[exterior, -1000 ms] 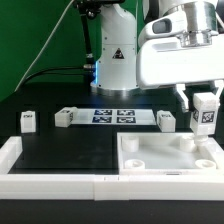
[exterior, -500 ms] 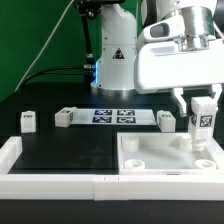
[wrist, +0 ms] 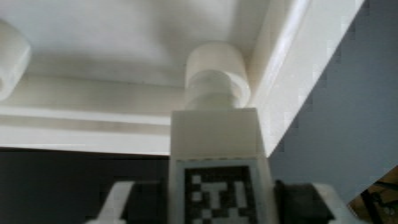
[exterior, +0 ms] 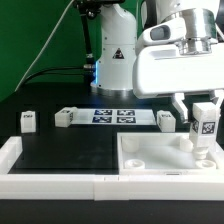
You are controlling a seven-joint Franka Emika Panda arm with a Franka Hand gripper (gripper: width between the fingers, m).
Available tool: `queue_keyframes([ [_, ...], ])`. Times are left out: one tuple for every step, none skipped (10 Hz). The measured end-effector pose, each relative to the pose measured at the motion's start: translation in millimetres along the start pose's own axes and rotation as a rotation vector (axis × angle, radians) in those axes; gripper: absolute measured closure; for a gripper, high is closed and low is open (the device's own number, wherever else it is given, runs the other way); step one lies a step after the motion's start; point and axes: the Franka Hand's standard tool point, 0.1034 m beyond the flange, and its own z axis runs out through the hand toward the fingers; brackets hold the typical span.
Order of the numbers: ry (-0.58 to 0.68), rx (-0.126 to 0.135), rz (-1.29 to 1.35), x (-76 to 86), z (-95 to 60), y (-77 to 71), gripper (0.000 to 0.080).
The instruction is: Assemble one leg
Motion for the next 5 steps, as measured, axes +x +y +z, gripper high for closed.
queue_keyframes([
  [-0.002,0.000,0.000,-2.1,3.3,-0.4,0.0509],
  [0.008,0.001,-0.001,-1.2,4.3,-1.5,0.0509],
  [0.025,0.001,-0.003,-0.3,5.5,-2.9,0.0509],
  [0.045,0.000,-0.004,2.0,7.3,-3.7,0.0509],
  [0.041,0.000,-0.004,-1.0,11.7,-4.0,0.0509],
])
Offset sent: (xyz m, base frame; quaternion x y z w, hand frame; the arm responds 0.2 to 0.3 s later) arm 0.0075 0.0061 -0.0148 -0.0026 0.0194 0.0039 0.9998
